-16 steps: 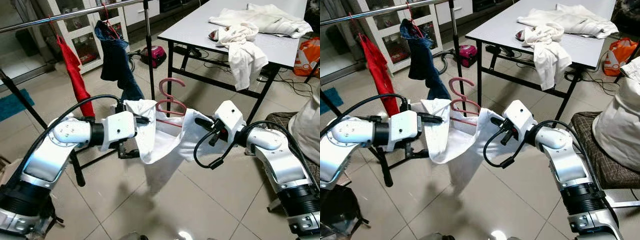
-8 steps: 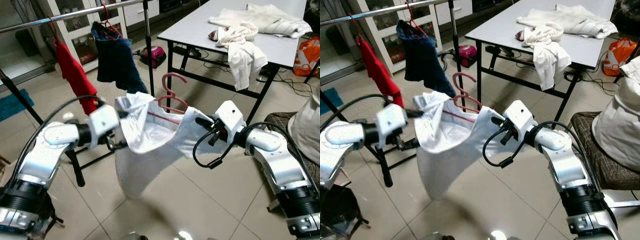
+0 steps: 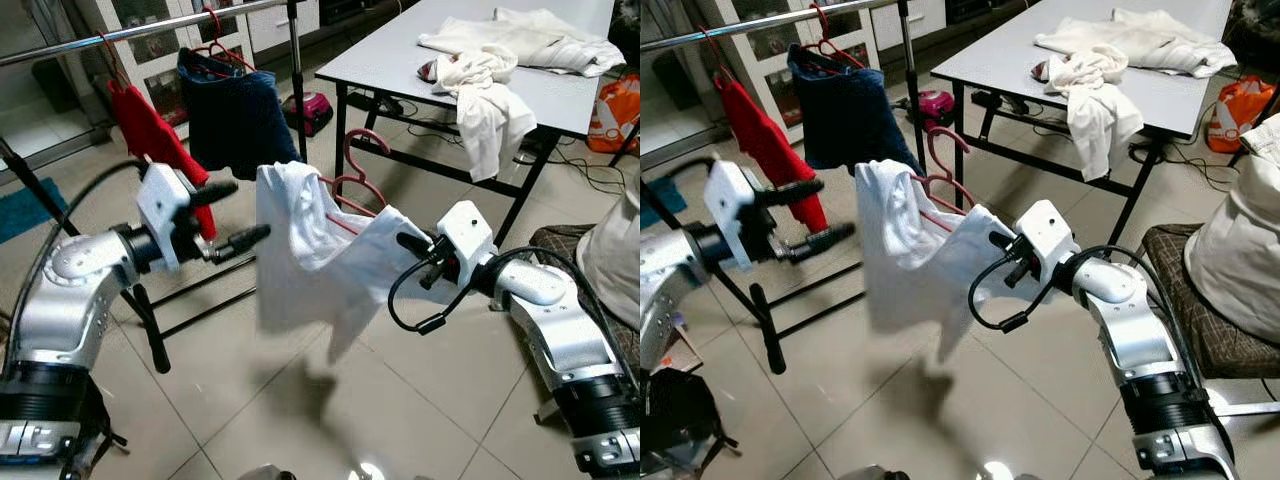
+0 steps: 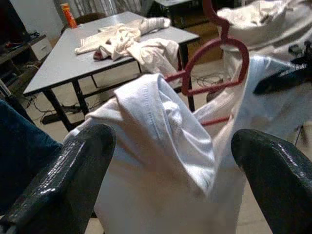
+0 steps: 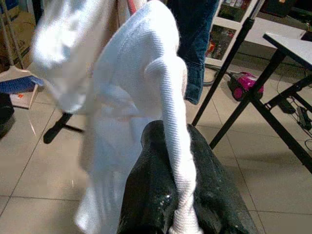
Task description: Hang hanger
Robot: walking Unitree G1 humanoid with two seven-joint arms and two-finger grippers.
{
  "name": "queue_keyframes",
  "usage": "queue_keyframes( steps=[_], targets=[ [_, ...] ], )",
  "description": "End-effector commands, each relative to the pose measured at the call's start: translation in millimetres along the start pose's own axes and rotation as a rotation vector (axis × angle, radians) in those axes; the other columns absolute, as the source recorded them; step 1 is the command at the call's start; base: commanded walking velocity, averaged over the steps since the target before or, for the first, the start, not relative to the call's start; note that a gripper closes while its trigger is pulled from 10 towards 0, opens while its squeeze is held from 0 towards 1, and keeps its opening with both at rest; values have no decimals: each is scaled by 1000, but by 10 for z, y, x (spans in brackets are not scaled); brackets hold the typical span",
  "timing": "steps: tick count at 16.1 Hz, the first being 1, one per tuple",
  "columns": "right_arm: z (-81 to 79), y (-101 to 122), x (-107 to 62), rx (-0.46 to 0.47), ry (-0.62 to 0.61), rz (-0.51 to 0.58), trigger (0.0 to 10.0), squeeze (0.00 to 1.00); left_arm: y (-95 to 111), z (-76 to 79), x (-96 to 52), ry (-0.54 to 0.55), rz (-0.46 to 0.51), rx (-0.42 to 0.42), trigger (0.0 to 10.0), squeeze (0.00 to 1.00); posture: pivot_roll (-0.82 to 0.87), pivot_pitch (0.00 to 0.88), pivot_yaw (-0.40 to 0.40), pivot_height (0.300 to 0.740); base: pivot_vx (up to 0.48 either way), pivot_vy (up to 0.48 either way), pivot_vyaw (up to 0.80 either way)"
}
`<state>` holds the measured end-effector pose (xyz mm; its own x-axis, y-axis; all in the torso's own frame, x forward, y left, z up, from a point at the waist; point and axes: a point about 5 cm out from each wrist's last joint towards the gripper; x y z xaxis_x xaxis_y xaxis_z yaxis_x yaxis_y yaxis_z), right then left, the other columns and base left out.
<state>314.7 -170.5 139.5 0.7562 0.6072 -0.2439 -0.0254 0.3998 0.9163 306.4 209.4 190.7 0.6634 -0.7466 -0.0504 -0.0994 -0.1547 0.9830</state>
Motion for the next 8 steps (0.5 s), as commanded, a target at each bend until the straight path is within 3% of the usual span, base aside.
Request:
queue_keyframes(
  steps=[1,2,3,4,5,8],
  targets=[
    [49,55,-2,13,-44,47,0,0,-1,-71,-21,59,13,-28,10000,0,-97,0,91,740,0,0,0],
    [73,61,20,48,-119,71,0,0,-118,-125,24,218,53,-125,10000,0,-96,0,93,740,0,0,0],
    [74,60,27,61,-146,79,0,0,-158,-116,56,275,65,-152,10000,0,-96,0,93,740,0,0,0],
    [49,52,57,100,-237,106,0,0,-309,-29,145,447,92,-244,10000,0,-96,0,93,740,0,0,0],
    [-10,53,86,122,-263,118,0,0,-411,118,209,500,94,-301,10000,0,-95,0,92,740,0,0,0],
    [-181,30,156,143,-220,113,0,0,-563,452,381,473,70,-403,10000,0,-94,0,90,740,0,0,0]
  ],
)
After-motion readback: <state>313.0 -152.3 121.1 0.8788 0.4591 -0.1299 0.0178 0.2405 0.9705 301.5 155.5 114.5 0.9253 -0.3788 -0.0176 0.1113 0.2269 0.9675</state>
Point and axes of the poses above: a point about 5 cm out from each wrist's last joint towards the gripper, its own x axis pointing out of the wrist towards the gripper, its own y axis along the axis of the wrist's last joint, z = x × y, and after that the axes turned 2 degrees about -x, right-handed
